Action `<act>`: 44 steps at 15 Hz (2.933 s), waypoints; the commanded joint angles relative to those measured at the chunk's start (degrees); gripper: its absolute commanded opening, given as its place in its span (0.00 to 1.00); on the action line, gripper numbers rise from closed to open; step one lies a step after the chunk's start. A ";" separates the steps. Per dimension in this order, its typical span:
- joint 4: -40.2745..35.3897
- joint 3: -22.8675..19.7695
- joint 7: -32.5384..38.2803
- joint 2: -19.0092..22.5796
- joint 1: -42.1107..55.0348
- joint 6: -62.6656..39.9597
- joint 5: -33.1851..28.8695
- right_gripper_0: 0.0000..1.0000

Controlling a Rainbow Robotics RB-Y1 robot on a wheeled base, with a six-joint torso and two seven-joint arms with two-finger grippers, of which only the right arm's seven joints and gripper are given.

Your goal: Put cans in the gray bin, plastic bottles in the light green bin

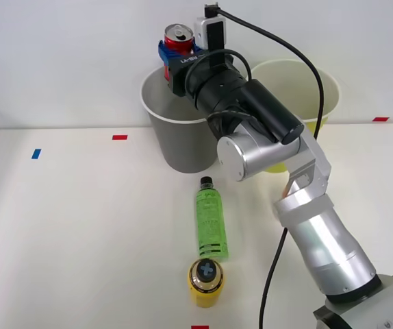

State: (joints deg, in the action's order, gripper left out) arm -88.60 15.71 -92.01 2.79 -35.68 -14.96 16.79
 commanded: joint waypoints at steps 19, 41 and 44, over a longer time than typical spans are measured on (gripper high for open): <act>-10.63 5.56 -4.32 9.60 32.25 41.68 -3.60 1.00; -35.24 -2.53 -5.72 11.36 82.44 35.53 -4.13 1.00; -32.95 -3.50 -5.64 8.28 82.88 35.62 -5.27 1.00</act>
State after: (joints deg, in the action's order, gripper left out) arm -122.62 12.62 -97.71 12.18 47.22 20.53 12.19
